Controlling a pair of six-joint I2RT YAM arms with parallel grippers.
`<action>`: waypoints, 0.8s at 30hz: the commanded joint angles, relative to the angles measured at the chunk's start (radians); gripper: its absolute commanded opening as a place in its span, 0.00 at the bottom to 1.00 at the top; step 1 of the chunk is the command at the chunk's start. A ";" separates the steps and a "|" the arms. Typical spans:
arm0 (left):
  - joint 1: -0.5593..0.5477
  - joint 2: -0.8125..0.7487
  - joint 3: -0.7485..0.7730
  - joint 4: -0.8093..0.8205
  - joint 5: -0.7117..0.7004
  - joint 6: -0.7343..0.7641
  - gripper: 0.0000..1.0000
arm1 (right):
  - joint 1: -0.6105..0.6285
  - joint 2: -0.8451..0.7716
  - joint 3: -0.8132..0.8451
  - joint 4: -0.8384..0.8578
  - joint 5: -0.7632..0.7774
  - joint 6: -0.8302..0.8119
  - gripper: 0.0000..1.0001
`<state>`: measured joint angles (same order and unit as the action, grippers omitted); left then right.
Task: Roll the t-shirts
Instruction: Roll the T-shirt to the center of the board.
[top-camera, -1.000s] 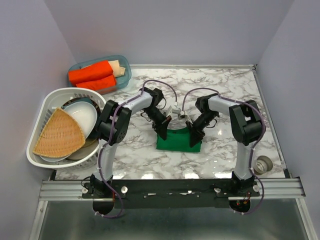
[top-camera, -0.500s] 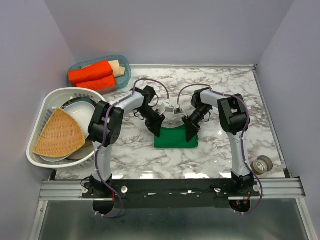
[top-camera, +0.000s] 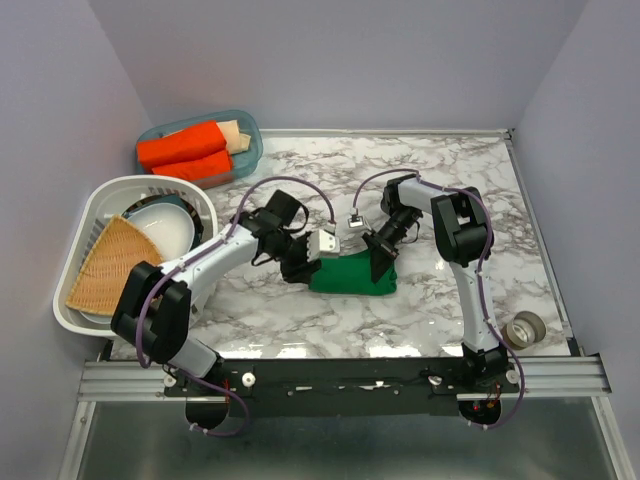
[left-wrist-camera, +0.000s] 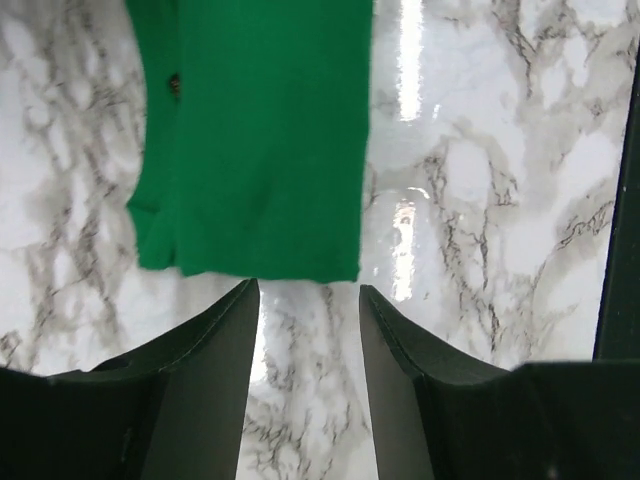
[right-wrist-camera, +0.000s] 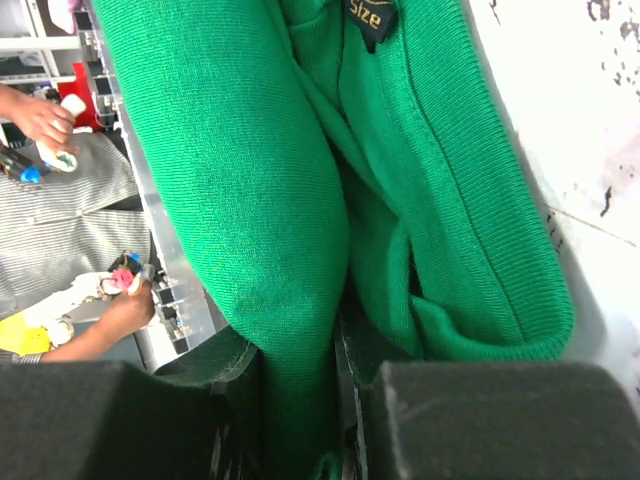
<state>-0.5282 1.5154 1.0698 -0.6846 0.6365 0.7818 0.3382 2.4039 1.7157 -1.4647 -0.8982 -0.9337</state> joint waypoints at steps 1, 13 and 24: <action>-0.102 -0.031 -0.085 0.187 -0.063 0.030 0.55 | -0.008 0.057 0.010 -0.060 0.131 0.001 0.21; -0.213 0.074 -0.116 0.286 -0.192 -0.012 0.57 | -0.010 0.052 0.004 -0.060 0.130 -0.005 0.20; -0.280 0.195 -0.082 0.235 -0.330 -0.026 0.98 | -0.010 0.057 0.007 -0.060 0.119 -0.011 0.21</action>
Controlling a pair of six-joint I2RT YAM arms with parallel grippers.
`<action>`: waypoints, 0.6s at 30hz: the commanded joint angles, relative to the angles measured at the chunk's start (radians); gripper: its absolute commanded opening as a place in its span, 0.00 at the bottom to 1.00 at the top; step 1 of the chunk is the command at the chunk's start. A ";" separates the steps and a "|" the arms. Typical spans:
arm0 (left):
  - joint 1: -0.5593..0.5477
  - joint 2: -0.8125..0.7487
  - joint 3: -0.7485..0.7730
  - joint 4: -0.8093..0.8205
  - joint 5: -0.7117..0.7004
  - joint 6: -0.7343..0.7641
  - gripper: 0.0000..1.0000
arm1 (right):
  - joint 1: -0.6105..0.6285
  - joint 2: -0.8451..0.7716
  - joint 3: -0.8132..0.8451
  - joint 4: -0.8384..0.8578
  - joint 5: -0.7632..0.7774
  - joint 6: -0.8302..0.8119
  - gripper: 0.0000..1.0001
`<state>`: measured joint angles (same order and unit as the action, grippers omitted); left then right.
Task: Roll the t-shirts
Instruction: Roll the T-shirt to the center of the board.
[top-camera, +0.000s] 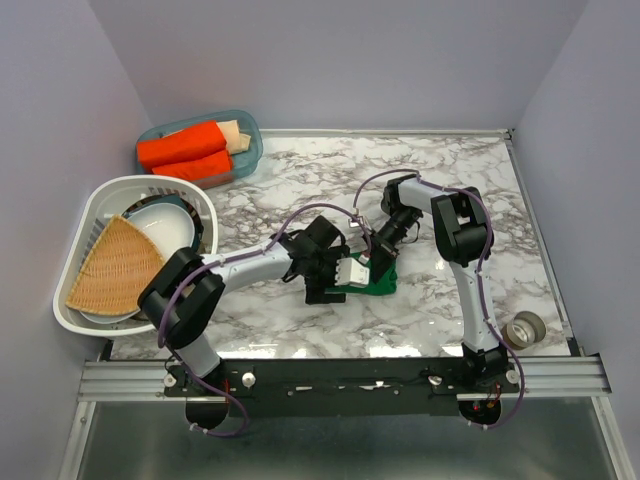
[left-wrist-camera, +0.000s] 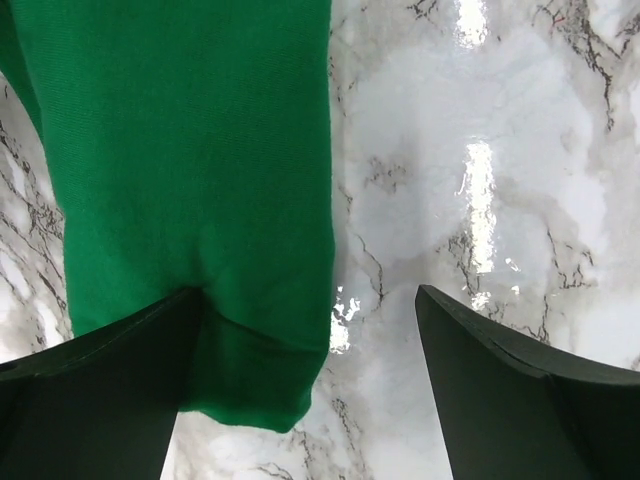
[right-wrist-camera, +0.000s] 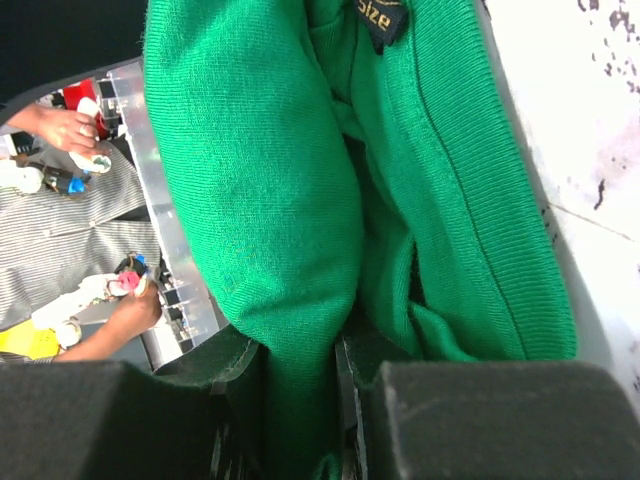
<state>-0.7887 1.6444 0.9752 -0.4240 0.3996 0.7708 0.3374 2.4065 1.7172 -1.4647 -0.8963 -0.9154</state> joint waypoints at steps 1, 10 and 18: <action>-0.030 0.072 0.016 -0.025 -0.102 -0.016 0.98 | -0.009 0.055 0.005 -0.060 0.119 -0.030 0.21; -0.066 0.100 -0.035 -0.071 -0.174 0.065 0.72 | -0.011 0.048 -0.002 -0.060 0.114 -0.043 0.21; -0.067 0.143 -0.041 -0.182 -0.154 0.151 0.35 | -0.024 0.023 -0.017 -0.042 0.102 -0.046 0.33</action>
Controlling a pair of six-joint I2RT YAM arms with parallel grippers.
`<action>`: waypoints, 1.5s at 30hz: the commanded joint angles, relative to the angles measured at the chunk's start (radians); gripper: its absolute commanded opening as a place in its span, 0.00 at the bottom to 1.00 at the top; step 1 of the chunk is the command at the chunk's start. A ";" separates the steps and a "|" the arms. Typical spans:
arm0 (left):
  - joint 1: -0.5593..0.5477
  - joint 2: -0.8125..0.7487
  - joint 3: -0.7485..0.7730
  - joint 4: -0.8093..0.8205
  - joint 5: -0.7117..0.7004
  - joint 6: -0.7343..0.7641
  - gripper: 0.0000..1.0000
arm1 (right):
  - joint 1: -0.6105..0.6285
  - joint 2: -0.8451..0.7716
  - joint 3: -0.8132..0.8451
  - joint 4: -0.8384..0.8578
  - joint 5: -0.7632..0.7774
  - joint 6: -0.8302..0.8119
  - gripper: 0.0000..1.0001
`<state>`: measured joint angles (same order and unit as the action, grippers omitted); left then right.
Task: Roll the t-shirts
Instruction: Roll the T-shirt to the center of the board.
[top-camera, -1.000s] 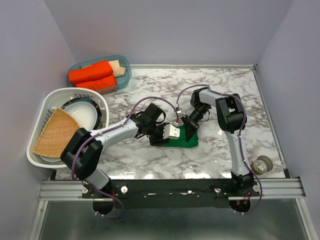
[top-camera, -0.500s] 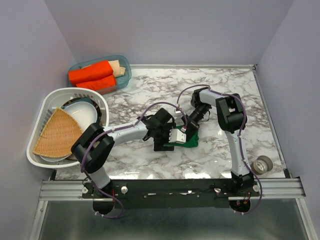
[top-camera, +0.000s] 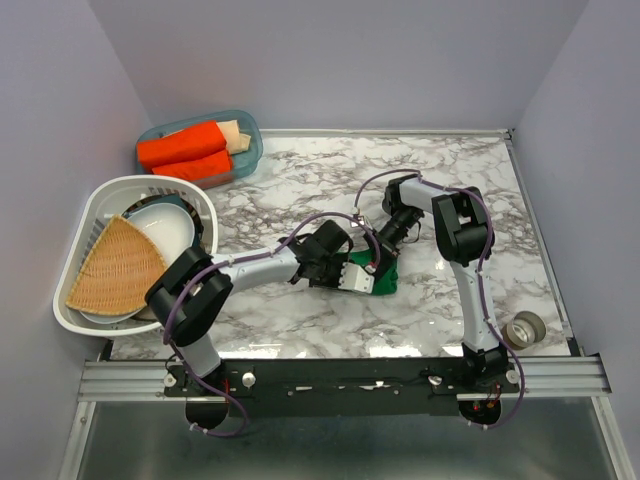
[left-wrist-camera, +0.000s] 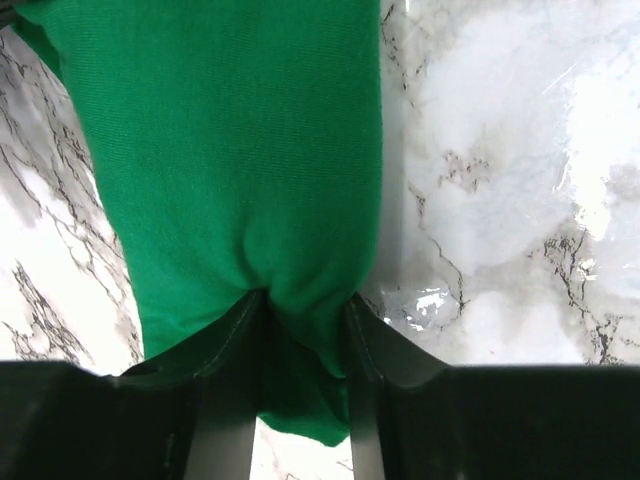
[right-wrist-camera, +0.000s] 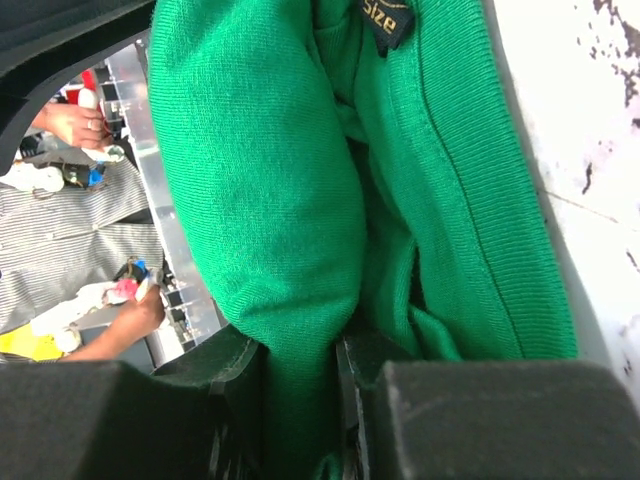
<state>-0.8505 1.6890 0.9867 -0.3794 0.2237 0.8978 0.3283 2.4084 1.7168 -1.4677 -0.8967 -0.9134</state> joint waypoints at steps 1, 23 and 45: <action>-0.005 0.104 -0.046 -0.236 0.029 0.024 0.32 | -0.018 0.005 -0.052 -0.019 0.105 -0.038 0.50; 0.175 0.470 0.562 -0.979 0.653 0.073 0.29 | 0.114 -1.345 -0.983 0.909 0.360 -0.094 1.00; 0.243 0.594 0.690 -1.136 0.826 0.073 0.31 | 0.411 -1.224 -1.206 1.292 0.645 -0.038 1.00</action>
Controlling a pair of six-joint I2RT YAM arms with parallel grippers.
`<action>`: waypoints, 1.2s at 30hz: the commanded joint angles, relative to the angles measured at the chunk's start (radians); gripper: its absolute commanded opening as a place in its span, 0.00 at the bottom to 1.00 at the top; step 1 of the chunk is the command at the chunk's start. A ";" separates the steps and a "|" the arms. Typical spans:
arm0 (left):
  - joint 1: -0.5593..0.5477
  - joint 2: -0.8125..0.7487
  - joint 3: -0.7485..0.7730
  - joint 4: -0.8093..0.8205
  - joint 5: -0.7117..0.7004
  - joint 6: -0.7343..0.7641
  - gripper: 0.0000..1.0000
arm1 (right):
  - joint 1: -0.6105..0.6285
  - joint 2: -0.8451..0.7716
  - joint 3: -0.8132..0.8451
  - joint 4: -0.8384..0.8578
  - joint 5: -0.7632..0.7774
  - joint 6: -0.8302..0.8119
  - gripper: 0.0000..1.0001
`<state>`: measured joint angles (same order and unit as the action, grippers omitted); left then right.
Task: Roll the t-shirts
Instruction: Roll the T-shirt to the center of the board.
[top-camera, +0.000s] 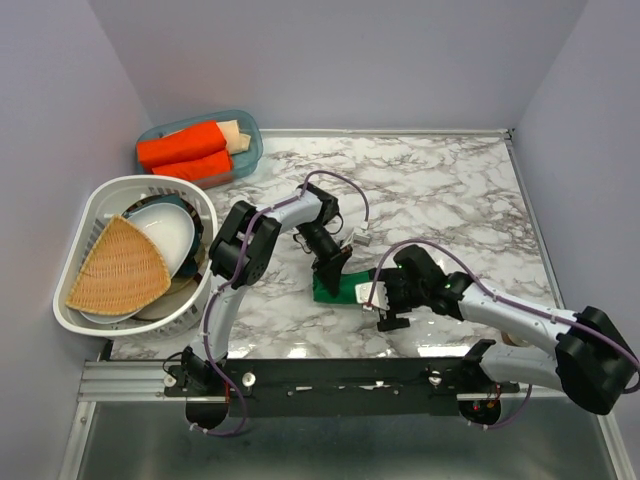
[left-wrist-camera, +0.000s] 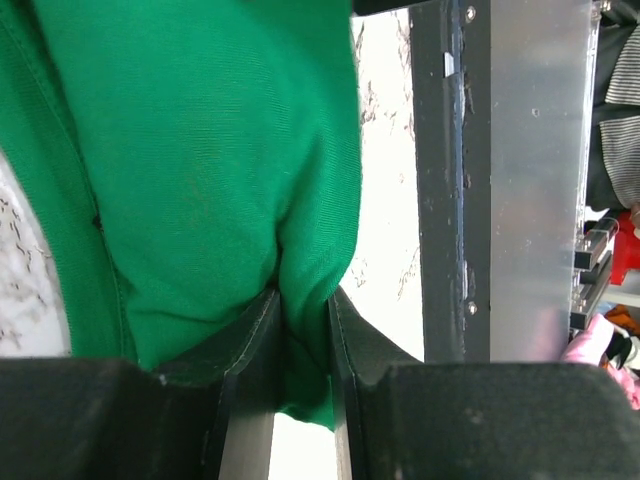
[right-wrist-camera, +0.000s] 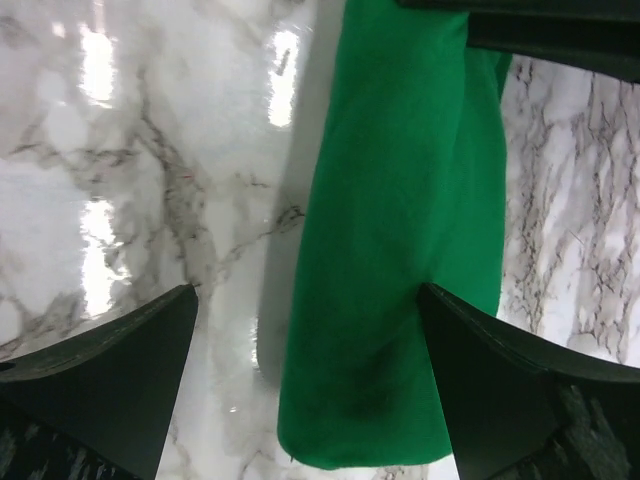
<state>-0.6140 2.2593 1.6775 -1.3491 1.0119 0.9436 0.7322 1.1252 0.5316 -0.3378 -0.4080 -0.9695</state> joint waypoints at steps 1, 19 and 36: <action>0.010 0.022 -0.004 -0.166 0.039 0.029 0.31 | 0.007 0.065 -0.024 0.189 0.179 0.028 1.00; 0.086 -0.021 0.028 -0.166 -0.068 0.008 0.50 | -0.025 0.165 0.100 -0.099 -0.009 -0.035 0.25; 0.132 -0.494 -0.091 0.309 -0.313 -0.221 0.60 | -0.338 0.849 0.803 -0.877 -0.356 -0.152 0.01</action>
<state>-0.4641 1.8194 1.6192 -1.1397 0.7509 0.7383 0.4000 1.8923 1.2850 -0.9733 -0.7094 -1.0817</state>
